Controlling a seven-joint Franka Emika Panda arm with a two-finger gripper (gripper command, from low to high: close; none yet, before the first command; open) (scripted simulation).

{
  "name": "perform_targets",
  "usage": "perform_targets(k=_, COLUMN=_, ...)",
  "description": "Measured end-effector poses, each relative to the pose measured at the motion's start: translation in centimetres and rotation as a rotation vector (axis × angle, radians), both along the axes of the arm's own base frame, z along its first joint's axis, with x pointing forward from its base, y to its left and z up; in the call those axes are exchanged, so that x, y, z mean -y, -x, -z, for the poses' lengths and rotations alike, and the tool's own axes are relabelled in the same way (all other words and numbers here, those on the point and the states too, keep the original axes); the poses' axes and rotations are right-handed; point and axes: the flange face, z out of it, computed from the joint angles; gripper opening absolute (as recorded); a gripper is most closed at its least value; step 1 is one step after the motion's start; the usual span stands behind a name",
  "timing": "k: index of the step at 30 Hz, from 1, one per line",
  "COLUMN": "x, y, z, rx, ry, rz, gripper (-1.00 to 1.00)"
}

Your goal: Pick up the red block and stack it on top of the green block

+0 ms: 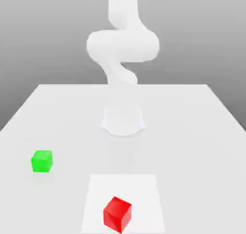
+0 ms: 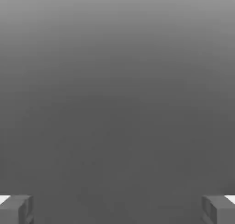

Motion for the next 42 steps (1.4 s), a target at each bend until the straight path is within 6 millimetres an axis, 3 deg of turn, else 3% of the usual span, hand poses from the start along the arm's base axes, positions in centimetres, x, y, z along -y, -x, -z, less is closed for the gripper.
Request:
perform_targets(k=6, x=0.3, y=-6.7, z=10.6, rx=-0.177, ry=-0.025, rz=0.120, gripper=0.00)
perform_targets(k=13, x=1.2, y=-10.7, z=24.0, rx=-0.374, ry=-0.071, rz=0.248, gripper=0.00)
perform_targets(k=18, x=1.8, y=-11.2, z=33.7, rx=-0.513, ry=-0.119, rz=0.336, gripper=0.00)
perform_targets(k=24, x=1.6, y=-9.3, z=44.7, rx=-0.678, ry=-0.191, rz=0.433, gripper=0.00)
perform_targets(k=29, x=1.5, y=-8.9, z=51.4, rx=-0.703, ry=-0.204, rz=0.449, gripper=0.00)
perform_targets(k=30, x=1.5, y=-8.9, z=52.3, rx=-0.703, ry=-0.204, rz=0.449, gripper=-1.00)
perform_targets(k=37, x=1.5, y=-8.9, z=52.3, rx=-0.702, ry=-0.204, rz=0.449, gripper=-1.00)
perform_targets(k=42, x=1.8, y=-8.7, z=46.9, rx=-0.702, ry=-0.207, rz=0.461, gripper=-1.00)
